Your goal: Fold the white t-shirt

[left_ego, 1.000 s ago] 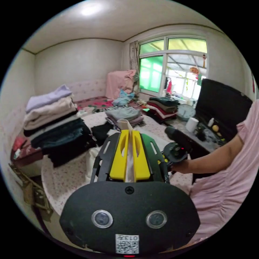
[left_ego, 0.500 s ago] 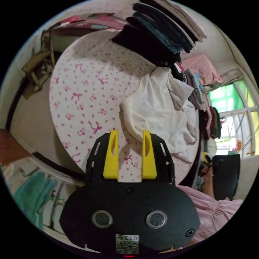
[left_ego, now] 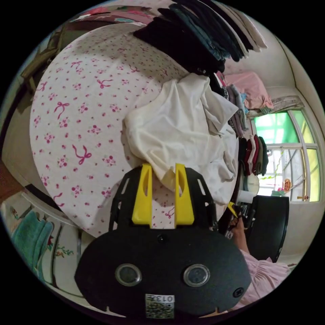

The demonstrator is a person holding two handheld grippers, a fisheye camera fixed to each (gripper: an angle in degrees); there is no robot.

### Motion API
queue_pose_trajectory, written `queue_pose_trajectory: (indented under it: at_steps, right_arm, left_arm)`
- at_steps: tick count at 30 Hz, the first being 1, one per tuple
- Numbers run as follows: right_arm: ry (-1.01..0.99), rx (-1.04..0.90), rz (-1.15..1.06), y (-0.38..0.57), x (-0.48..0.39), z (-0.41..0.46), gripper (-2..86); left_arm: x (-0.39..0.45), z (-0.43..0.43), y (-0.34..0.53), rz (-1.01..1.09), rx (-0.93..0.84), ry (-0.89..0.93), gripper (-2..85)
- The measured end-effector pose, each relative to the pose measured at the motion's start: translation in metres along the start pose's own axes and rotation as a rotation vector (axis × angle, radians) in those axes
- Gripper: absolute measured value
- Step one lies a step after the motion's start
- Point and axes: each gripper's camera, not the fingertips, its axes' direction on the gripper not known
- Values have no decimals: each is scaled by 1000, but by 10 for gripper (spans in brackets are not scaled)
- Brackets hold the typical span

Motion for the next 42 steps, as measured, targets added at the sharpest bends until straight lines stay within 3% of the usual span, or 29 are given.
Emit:
queue_pose_trajectory:
  at_steps: [6,13,20,26,38,42]
  right_arm:
    - [38,-51,2,-24,-3,4,33]
    - [61,-22,-216,-21,-27,-55,18]
    - [125,-145,-245,0,-8,-25,14]
    - [168,-140,-281,4,-17,-29,14]
    - [122,2,-218,23,-11,-58,21]
    - [207,-98,-233,19,-12,-32,35]
  left_arm:
    - [14,12,-10,99,-85,-27,18]
    - [38,-64,9,312,-71,-30,8]
    - [-11,-28,49,201,-189,-80,5]
    - [-27,-20,70,155,-138,-30,5]
    - [0,-2,89,259,-138,-56,10]
    - [-1,7,94,249,-151,-35,21]
